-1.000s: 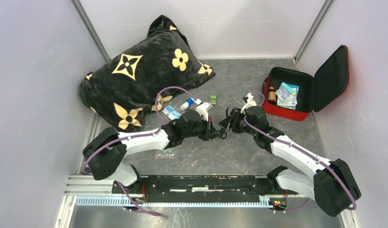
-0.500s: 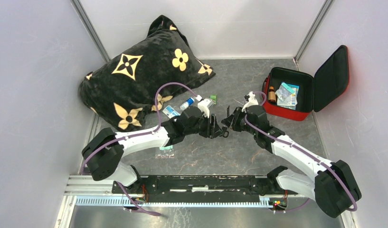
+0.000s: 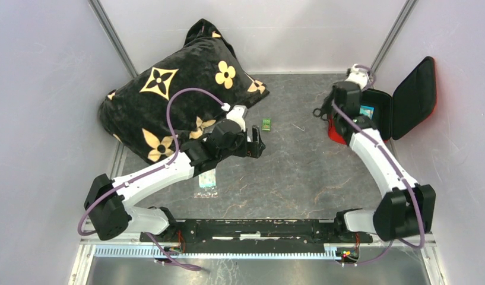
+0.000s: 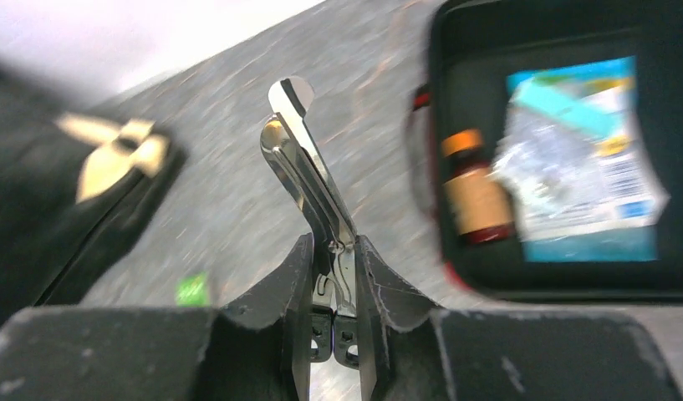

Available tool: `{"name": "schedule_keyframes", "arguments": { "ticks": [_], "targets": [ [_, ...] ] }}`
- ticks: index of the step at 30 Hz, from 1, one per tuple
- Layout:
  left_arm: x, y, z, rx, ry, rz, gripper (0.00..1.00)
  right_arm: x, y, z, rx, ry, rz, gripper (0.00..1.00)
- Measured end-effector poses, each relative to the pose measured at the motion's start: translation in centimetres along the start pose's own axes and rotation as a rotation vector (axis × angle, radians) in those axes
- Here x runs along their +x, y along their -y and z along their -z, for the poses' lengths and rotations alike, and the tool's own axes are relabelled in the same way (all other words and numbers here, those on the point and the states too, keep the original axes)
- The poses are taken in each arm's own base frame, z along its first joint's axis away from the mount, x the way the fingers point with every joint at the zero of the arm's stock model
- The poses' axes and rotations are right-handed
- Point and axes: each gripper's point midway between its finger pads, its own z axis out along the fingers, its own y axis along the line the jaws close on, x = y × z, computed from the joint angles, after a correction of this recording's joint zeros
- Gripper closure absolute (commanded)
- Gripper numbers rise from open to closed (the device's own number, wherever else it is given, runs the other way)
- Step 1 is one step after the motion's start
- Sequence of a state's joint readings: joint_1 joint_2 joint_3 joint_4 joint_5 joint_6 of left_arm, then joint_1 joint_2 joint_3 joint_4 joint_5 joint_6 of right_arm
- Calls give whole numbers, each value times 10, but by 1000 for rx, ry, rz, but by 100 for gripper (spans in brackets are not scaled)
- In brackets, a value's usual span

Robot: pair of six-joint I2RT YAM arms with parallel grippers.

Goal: Organize the medicine kit

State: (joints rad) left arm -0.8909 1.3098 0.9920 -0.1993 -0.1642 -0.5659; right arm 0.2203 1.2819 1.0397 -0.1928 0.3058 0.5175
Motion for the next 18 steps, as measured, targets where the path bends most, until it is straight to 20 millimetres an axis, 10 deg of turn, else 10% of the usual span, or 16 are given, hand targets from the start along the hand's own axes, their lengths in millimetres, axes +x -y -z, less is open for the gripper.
{"name": "schedule_keyframes", "arguments": {
  "ticks": [7, 18],
  "targets": [
    [1, -29, 18, -136, 2, -15, 0, -41, 104, -55, 305, -15, 5, 89],
    [-1, -67, 23, -279, -1, -11, 0, 15, 200, -102, 489, -262, -15, 69]
  ]
}}
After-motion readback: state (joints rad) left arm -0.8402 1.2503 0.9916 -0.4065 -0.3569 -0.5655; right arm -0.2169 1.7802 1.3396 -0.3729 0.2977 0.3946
